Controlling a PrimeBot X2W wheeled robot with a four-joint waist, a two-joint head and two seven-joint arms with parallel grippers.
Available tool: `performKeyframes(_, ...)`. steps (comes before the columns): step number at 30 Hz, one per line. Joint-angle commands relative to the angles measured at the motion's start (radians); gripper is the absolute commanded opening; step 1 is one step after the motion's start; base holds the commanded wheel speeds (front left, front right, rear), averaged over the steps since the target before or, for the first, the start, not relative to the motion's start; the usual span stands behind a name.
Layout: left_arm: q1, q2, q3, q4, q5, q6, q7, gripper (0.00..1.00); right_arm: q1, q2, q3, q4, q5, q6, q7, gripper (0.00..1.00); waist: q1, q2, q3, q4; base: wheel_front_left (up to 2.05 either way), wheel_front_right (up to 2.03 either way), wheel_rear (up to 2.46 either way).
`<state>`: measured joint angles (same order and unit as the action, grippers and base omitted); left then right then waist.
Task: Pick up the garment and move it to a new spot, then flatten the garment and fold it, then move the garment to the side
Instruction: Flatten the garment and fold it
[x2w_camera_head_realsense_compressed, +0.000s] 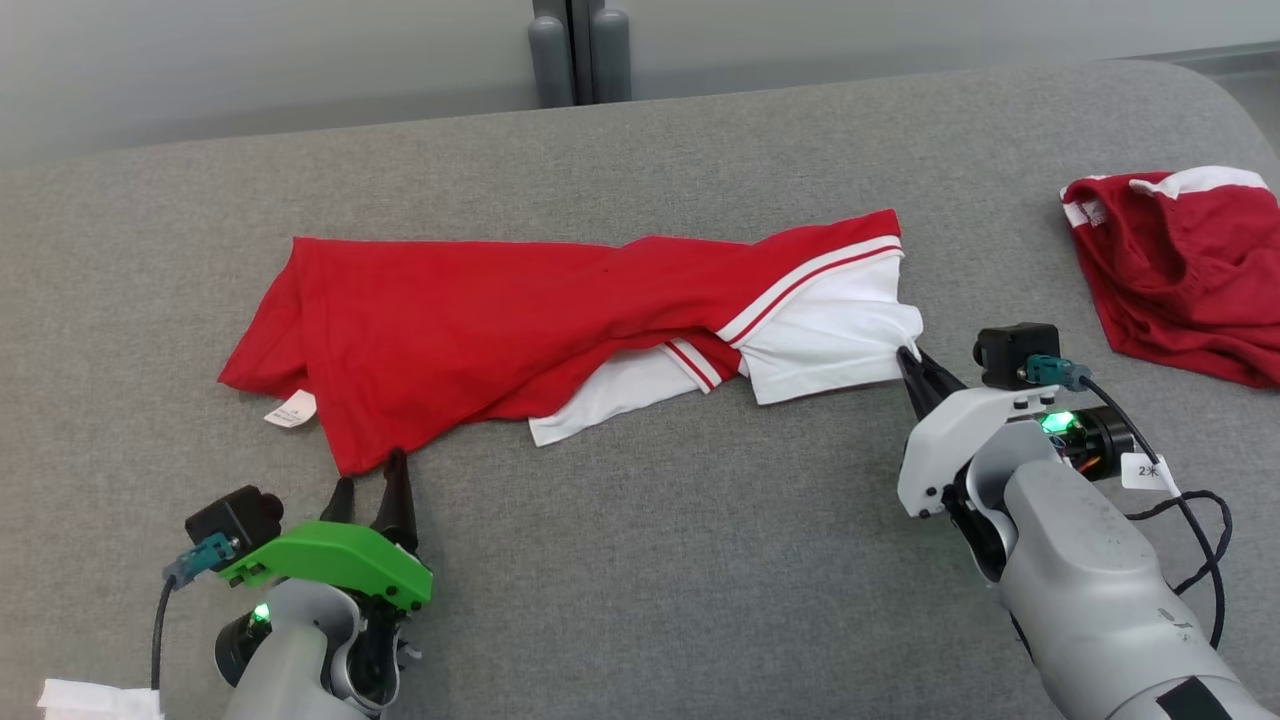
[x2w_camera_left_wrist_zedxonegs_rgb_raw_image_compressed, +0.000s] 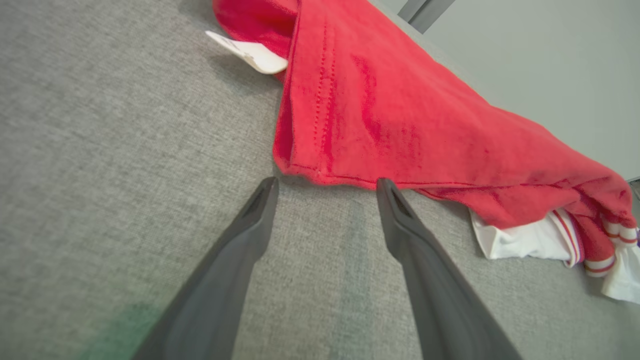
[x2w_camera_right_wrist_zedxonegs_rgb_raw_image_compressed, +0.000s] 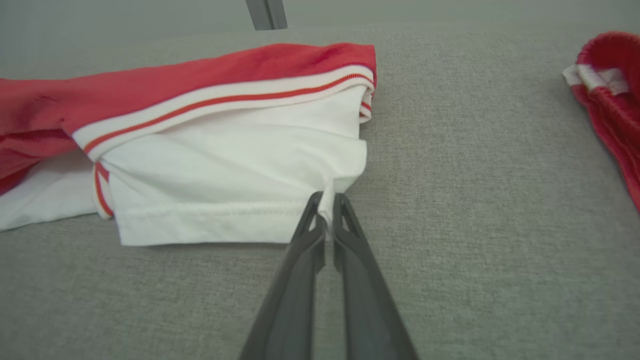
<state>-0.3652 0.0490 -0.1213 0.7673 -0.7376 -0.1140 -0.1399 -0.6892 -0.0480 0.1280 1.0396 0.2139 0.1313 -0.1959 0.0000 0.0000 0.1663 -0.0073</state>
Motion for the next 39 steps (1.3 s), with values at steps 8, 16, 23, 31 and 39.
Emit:
performKeyframes(8, -0.073, 0.013, 0.018, 0.057, -0.06, -0.017, -0.046, 0.42, -0.01, -0.005, -0.002, -0.021, -0.003, -0.001, -0.016, 0.0, 0.0, 0.0, 0.022, -0.027, 0.0, 0.0, 0.0)
performKeyframes(16, -0.082, 0.026, -0.03, 0.011, -0.095, -0.017, -0.089, 0.0, 0.005, -0.005, -0.028, -0.037, -0.021, -0.001, -0.028, 0.0, 0.0, 0.0, 0.011, -0.023, 0.0, 0.0, 0.0)
performKeyframes(23, -0.051, 0.064, -0.067, -0.121, -0.122, -0.017, -0.116, 0.0, 0.018, -0.005, -0.047, -0.102, 0.002, -0.001, -0.05, 0.0, 0.0, 0.0, -0.03, -0.02, 0.0, 0.0, 0.0)
performKeyframes(31, -0.013, 0.144, -0.083, -0.379, -0.118, -0.017, -0.123, 0.0, 0.05, -0.005, -0.052, -0.333, 0.021, -0.001, -0.059, 0.0, 0.0, 0.0, -0.115, -0.026, 0.0, 0.0, 0.0)
performKeyframes(39, -0.002, 0.245, -0.078, -0.729, -0.079, 0.039, -0.031, 0.0, 0.151, -0.008, -0.085, -0.798, 0.043, -0.001, 0.062, 0.0, 0.0, 0.0, -0.198, -0.045, 0.0, 0.0, 0.0)
